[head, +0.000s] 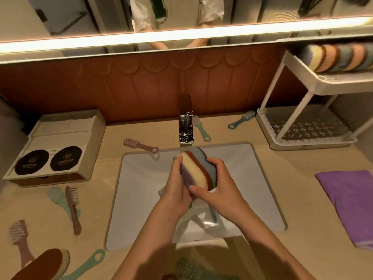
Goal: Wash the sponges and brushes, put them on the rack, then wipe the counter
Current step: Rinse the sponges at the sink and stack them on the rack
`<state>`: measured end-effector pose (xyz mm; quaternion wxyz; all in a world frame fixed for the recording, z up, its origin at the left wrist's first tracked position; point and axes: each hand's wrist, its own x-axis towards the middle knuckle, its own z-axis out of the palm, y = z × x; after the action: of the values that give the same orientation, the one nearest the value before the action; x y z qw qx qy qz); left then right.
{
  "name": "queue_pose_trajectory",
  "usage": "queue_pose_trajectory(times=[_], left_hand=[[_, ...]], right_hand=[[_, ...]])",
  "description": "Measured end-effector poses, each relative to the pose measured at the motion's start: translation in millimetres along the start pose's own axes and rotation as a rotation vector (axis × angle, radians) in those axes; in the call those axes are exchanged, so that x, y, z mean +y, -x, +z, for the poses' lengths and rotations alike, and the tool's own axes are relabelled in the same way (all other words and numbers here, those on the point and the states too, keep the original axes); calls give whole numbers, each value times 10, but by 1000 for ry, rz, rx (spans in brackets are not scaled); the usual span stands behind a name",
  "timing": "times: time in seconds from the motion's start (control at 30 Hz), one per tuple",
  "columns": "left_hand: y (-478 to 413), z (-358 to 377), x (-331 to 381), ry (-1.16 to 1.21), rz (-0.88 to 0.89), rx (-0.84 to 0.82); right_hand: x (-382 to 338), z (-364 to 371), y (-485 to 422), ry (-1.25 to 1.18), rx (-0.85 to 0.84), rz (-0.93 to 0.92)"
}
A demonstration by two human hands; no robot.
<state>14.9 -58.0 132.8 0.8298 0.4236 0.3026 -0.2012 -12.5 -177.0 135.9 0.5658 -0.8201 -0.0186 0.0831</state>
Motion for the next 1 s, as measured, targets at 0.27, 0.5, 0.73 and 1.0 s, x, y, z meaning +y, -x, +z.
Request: queue_pose_trajectory(times=[0.27, 0.5, 0.73, 1.0], left_hand=[[198, 727, -68, -379, 149, -112], [388, 1327, -142, -770, 711, 102], [525, 2003, -208, -913, 901, -3], [616, 2853, 9, -521, 608, -290]], right_hand=[[-47, -930, -66, -17, 209, -4], [-83, -1554, -145, -363, 268, -26], [-176, -2115, -150, -392, 327, -126], [-380, -2846, -261, -224, 277, -341]])
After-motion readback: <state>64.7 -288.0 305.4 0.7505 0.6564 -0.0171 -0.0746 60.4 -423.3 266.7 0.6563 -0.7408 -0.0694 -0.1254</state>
